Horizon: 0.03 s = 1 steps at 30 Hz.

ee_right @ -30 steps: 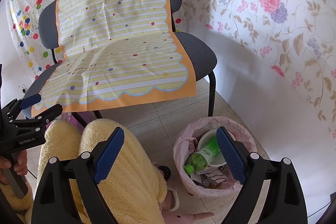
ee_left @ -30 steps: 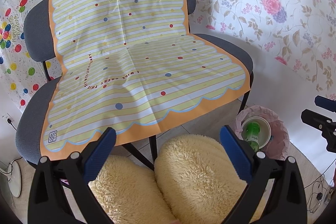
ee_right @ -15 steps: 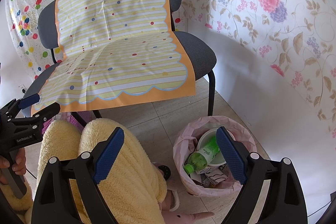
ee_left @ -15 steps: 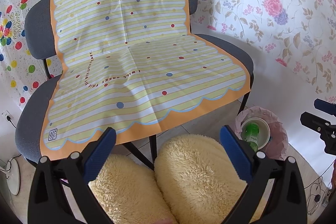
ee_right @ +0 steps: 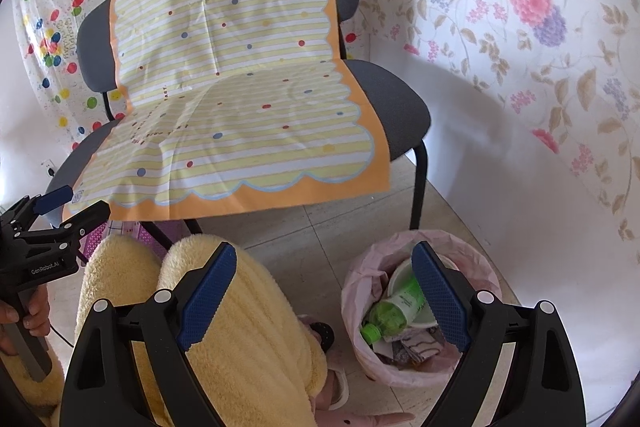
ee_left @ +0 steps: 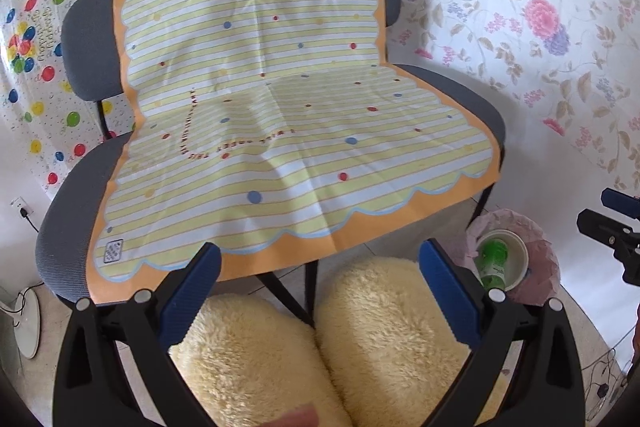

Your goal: Collect trash

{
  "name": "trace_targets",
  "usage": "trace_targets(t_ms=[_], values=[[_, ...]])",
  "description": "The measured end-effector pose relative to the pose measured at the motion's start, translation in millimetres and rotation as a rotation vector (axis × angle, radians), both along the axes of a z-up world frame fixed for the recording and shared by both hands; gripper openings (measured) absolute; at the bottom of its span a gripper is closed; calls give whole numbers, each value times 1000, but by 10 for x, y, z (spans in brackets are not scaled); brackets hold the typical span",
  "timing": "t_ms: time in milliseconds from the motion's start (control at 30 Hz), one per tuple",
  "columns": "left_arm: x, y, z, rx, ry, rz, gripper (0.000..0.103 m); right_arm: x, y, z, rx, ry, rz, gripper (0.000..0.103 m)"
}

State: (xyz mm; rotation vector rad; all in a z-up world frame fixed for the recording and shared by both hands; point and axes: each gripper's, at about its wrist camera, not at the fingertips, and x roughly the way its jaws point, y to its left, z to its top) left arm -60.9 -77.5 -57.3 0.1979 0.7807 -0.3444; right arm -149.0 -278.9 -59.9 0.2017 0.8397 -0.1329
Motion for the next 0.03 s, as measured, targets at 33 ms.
trace_targets(t_ms=[33], values=[[39,48,2,1,-1,12,96,75,7,-3,-1,-2,9,89]])
